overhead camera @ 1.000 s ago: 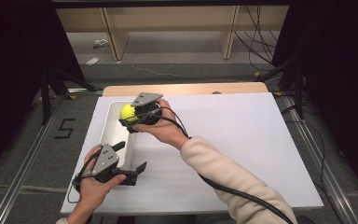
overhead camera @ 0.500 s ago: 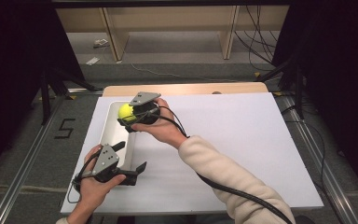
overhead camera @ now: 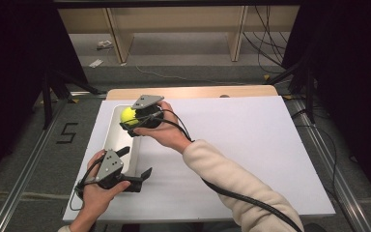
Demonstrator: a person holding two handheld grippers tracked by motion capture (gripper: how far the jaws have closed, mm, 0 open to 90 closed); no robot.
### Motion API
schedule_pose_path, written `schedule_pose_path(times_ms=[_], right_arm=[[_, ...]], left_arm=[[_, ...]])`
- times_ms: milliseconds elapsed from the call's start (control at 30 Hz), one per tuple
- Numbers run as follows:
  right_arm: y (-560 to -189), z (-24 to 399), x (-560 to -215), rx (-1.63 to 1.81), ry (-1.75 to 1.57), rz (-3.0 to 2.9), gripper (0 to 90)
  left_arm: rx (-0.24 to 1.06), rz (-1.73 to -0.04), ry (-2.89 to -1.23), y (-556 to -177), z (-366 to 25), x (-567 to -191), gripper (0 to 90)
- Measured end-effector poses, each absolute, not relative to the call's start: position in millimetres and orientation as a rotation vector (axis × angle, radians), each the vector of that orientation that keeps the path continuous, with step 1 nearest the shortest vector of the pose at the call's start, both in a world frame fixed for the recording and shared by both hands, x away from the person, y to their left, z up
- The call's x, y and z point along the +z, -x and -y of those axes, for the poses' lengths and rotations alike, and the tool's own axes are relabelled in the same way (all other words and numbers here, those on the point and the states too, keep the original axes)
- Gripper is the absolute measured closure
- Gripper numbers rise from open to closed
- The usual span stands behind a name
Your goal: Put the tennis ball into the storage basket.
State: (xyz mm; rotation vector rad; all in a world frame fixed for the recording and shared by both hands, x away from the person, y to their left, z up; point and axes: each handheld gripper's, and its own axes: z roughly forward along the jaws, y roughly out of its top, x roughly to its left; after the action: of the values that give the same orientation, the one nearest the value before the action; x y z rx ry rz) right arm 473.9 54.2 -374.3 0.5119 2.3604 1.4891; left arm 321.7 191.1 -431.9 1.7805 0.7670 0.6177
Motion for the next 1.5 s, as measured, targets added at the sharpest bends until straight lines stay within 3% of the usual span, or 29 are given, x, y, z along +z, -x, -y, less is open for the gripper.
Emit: schedule_pose_path(times_ms=[1500], right_arm=[[-482, -69, -376, 1.481, -0.523, -2.370, 26.6]], left_arm=[[0.617, -0.765, -1.784, -322, -192, -432, 0.0]])
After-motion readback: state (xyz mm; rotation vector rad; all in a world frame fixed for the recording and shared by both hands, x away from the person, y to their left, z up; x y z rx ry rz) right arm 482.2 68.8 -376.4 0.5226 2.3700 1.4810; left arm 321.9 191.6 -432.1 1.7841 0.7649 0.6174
